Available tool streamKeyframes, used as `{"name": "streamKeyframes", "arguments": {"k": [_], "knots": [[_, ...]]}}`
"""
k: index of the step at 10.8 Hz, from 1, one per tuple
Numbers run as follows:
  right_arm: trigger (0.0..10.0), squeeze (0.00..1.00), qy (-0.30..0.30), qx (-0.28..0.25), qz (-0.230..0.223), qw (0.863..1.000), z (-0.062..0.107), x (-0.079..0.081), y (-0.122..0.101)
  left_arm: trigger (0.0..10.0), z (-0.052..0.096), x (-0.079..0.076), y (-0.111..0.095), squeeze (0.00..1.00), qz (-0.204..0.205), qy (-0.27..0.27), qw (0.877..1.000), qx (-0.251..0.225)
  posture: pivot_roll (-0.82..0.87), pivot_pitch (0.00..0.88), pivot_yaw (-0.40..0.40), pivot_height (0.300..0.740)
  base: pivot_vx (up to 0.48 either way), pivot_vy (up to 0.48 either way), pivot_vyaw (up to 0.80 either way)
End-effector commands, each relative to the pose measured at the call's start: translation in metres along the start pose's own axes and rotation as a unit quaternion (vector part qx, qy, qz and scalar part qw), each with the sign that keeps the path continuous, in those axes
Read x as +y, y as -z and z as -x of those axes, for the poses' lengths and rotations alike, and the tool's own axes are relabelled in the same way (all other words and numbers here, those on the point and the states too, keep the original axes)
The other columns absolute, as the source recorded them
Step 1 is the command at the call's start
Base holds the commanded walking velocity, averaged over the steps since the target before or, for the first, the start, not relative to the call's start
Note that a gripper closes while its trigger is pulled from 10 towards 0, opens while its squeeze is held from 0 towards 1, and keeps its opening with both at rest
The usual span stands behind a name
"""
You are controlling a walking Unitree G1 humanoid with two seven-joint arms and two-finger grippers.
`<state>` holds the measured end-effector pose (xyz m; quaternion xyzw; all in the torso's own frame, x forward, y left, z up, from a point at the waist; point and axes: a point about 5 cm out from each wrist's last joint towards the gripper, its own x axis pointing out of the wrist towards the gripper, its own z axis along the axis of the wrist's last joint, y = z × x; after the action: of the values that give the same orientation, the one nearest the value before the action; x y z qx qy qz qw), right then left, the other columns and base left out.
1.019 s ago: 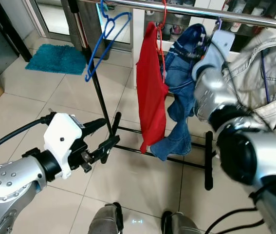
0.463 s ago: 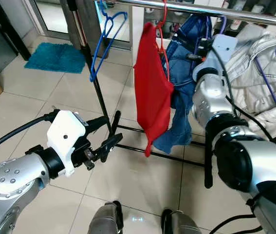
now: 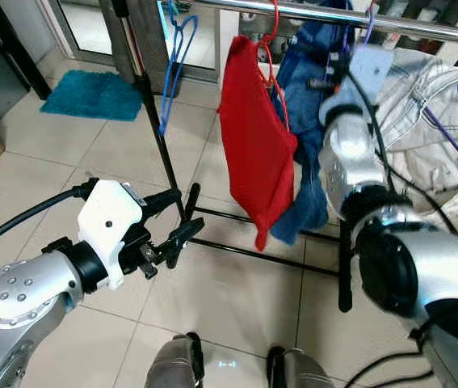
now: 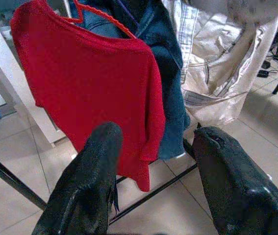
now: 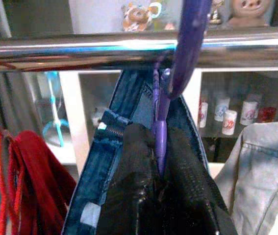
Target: Hang hanger
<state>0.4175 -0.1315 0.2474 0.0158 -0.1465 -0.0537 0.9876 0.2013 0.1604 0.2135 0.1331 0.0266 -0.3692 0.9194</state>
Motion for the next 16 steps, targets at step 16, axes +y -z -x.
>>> {"name": "streamKeyframes", "arguments": {"k": [16], "knots": [[10.0,0.00,-0.088,0.102,-0.019,0.991,0.005,-0.003,0.024,10.0,-0.011,0.007,0.027,0.00,0.025,-0.118,0.993,0.017,0.14,0.153,0.023,0.740,0.000,0.000,0.00]]}}
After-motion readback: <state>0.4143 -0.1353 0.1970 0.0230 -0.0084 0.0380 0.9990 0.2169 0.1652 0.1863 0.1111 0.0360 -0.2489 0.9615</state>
